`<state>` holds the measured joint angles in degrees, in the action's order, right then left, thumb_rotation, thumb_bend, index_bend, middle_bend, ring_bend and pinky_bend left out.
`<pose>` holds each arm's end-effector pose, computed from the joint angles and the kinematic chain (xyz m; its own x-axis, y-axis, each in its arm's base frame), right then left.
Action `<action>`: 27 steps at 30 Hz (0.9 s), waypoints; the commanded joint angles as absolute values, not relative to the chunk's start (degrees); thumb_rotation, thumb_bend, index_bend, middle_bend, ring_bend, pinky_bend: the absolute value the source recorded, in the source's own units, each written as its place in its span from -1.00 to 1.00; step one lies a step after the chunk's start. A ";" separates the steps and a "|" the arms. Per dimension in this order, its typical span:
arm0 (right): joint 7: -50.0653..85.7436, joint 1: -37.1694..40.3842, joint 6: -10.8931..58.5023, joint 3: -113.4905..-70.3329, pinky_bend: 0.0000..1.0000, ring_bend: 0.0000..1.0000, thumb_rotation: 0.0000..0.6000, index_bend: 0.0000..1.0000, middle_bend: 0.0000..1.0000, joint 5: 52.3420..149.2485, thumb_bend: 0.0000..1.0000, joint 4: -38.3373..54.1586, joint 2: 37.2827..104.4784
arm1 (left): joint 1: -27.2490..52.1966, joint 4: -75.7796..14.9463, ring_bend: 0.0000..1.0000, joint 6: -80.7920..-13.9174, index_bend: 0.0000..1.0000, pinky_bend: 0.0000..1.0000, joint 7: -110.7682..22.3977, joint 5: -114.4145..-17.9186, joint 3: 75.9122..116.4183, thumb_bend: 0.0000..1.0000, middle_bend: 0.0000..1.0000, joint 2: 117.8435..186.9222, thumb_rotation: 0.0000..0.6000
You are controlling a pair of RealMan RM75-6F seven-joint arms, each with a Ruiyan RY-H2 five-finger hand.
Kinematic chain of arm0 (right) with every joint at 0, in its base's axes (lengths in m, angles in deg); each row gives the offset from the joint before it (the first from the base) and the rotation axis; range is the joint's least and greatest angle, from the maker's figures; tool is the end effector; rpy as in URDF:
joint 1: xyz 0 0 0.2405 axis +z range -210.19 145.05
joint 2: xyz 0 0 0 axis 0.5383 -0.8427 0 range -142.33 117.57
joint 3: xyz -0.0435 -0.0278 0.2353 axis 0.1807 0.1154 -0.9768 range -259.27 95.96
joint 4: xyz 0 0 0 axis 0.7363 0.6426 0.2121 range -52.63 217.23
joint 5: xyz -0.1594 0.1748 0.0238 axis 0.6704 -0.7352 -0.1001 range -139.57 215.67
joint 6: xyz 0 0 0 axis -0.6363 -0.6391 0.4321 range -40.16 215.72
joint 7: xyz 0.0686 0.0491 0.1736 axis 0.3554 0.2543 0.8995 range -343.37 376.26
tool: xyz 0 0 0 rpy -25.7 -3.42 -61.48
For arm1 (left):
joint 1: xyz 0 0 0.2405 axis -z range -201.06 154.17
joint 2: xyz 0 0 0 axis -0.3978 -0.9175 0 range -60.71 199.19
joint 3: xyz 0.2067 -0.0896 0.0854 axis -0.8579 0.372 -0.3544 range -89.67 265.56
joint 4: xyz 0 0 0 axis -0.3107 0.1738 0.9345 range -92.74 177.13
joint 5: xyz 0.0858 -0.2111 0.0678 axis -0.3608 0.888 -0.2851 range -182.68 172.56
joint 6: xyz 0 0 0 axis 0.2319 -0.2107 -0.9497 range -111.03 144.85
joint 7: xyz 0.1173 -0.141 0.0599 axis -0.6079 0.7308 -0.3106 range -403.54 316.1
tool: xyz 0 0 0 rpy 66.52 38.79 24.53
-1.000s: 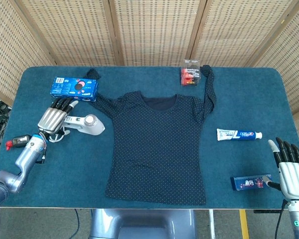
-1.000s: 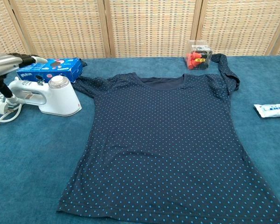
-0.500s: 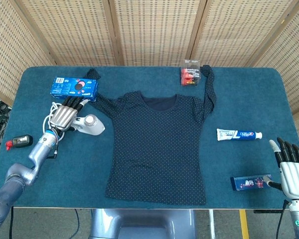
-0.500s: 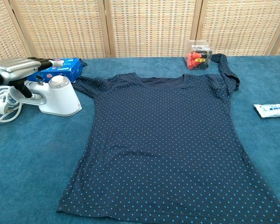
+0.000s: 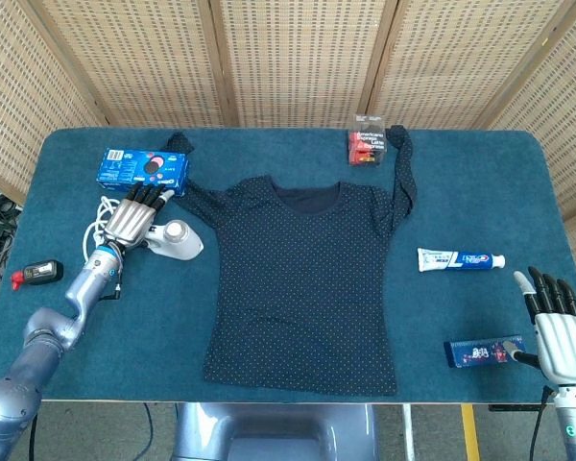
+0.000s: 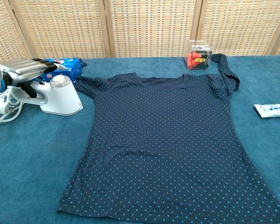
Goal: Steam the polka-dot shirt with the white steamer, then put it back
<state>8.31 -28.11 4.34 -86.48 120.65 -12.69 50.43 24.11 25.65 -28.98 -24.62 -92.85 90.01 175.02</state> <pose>-0.3102 -0.2363 0.1344 0.4936 -0.0082 0.8697 -0.8685 0.0482 0.4934 -0.2668 0.5021 -0.0145 0.7168 0.1425 0.6825 0.6866 -0.3151 -0.6552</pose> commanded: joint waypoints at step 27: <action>7.94 -27.61 5.52 -86.05 -1.00 -1.00 1.00 -0.97 -1.00 120.40 -1.00 -12.57 50.81 | 24.24 31.14 -0.18 -31.79 0.01 -0.06 -22.46 -92.91 89.17 -0.10 -0.23 178.07 1.00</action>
<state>7.94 -27.62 5.52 -86.05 120.40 -12.58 50.80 24.29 31.09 -31.74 -22.48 -92.86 89.22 178.07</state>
